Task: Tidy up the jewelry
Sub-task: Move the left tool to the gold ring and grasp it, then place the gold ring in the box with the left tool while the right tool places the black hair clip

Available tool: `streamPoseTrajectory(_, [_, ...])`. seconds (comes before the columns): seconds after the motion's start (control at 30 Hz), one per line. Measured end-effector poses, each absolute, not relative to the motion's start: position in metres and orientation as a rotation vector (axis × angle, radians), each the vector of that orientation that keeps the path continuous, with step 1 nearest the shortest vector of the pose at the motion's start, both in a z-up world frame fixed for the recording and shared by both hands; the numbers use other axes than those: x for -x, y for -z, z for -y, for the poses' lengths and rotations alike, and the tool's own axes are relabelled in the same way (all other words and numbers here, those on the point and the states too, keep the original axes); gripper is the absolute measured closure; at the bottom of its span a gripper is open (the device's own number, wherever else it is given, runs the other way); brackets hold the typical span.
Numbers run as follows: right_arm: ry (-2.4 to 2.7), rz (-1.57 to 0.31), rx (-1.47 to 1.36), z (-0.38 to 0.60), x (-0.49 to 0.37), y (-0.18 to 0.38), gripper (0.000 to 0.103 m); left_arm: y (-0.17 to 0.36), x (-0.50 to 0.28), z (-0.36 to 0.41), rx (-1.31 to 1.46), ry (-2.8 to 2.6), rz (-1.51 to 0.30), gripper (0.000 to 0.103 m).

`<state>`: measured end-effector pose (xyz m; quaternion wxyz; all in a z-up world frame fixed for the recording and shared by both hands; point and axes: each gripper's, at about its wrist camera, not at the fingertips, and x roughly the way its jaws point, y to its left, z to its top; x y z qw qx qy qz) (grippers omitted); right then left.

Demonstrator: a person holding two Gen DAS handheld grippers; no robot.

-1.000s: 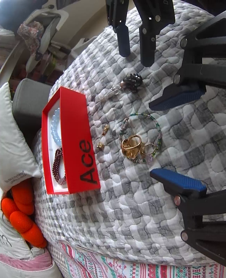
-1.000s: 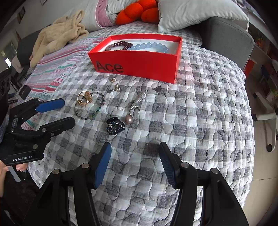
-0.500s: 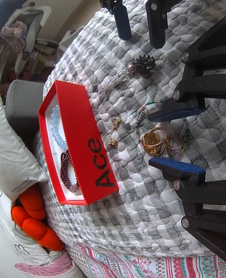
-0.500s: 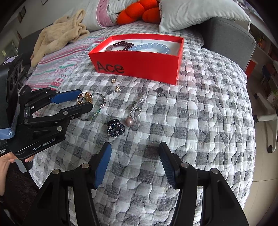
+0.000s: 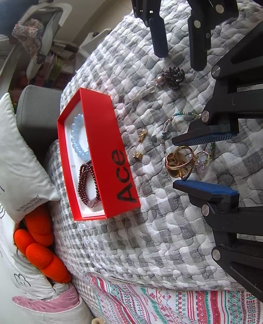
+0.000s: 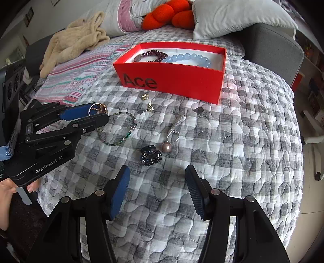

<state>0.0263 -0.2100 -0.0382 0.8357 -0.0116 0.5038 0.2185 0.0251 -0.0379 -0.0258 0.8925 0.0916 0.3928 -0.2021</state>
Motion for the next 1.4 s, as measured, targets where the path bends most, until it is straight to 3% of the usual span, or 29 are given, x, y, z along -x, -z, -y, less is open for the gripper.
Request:
streamPoseTrajectory(0.13, [-0.483, -1.076, 0.039, 0.198, -0.026, 0.042, 0.045, 0.022, -0.02, 0.031, -0.179, 0.42, -0.811, 0.075])
streamPoseTrajectory(0.2, [-0.477, -1.072, 0.052, 0.195, -0.027, 0.043, 0.056, 0.021, -0.018, 0.029, -0.181, 0.419, -0.814, 0.075])
streamPoseTrajectory(0.3, [-0.49, -1.072, 0.034, 0.193, -0.03, 0.044, 0.064, 0.022, -0.017, 0.024, -0.176, 0.417, -0.817, 0.075])
streamPoseTrajectory(0.5, [-0.482, -1.066, 0.011, 0.193, -0.036, 0.046, 0.068, 0.023, -0.019, 0.017, -0.156, 0.409, -0.836, 0.075])
streamPoseTrajectory(0.6, [-0.466, -1.059, 0.027, 0.191, -0.038, 0.046, 0.078, 0.024, -0.019, 0.014, -0.145, 0.404, -0.849, 0.075])
streamPoseTrajectory(1.4, [-0.383, -0.882, -0.108, 0.23, -0.075, -0.025, 0.079, -0.021, -0.059, 0.016, -0.004, 0.362, -0.772, 0.075])
